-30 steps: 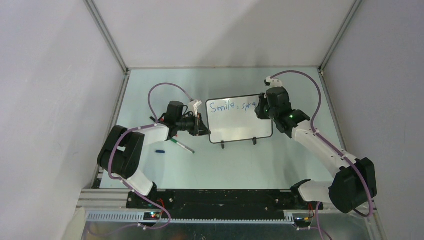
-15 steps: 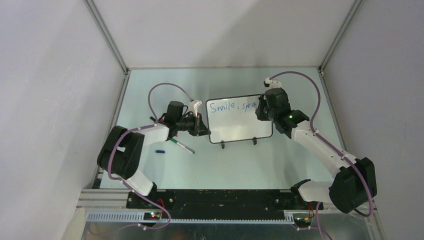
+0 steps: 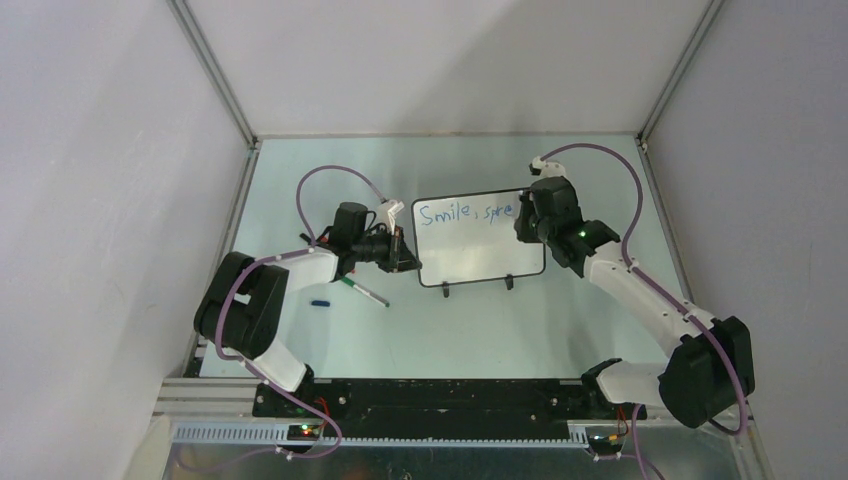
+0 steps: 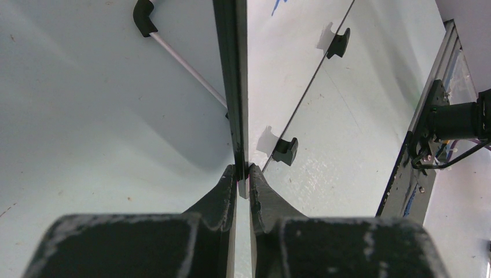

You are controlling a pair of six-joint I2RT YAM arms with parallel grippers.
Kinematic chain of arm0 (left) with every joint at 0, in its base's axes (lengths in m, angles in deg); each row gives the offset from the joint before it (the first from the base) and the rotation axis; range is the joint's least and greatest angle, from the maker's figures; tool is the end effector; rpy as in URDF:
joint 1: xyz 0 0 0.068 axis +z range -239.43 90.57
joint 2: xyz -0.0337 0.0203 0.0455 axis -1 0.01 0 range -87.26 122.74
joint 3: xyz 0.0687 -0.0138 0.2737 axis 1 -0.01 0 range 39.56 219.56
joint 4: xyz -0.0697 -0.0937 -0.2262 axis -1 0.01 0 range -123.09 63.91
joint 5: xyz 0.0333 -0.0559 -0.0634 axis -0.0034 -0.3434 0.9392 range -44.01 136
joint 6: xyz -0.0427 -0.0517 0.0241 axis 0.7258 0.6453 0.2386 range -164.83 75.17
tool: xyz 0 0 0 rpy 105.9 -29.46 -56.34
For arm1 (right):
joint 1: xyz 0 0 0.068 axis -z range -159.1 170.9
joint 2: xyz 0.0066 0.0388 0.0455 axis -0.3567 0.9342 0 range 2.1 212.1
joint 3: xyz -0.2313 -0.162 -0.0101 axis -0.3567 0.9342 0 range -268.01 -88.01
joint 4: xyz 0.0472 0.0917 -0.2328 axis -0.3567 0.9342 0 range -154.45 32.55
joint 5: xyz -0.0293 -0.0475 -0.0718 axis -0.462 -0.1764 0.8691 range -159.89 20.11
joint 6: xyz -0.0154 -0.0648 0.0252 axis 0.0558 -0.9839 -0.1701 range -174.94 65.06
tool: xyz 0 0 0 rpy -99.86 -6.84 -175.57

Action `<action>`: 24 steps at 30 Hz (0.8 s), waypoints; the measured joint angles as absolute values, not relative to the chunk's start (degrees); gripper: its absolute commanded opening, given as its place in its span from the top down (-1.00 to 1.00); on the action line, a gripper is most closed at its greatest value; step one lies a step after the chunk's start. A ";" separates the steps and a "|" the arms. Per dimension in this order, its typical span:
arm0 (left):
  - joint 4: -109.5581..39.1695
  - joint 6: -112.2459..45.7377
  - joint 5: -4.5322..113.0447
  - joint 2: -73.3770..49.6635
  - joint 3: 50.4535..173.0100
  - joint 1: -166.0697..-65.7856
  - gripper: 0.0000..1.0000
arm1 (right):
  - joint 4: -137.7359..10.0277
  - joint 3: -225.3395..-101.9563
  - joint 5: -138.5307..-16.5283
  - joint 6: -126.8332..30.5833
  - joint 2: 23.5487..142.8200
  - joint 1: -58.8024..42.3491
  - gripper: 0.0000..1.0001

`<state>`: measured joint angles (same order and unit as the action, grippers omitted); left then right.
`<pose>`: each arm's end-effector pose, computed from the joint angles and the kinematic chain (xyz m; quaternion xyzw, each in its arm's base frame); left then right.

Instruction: Write a sentence on the whiteboard

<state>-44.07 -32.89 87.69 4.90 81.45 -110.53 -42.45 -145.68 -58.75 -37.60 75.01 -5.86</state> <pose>0.2839 -0.1514 0.1683 0.2193 0.8297 -0.4221 0.2922 0.2634 0.1201 0.2913 -0.0302 0.8922 0.0854 0.4425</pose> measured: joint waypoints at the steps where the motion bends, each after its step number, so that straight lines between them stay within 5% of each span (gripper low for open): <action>1: -44.07 -32.89 87.69 4.90 81.45 -110.53 1.00 | -42.41 -145.71 -58.75 -37.60 74.92 -5.84 1.00; 24: -44.05 -32.89 87.67 4.88 81.47 -110.53 1.00 | -43.26 -145.68 -60.65 -37.60 69.30 -3.33 1.00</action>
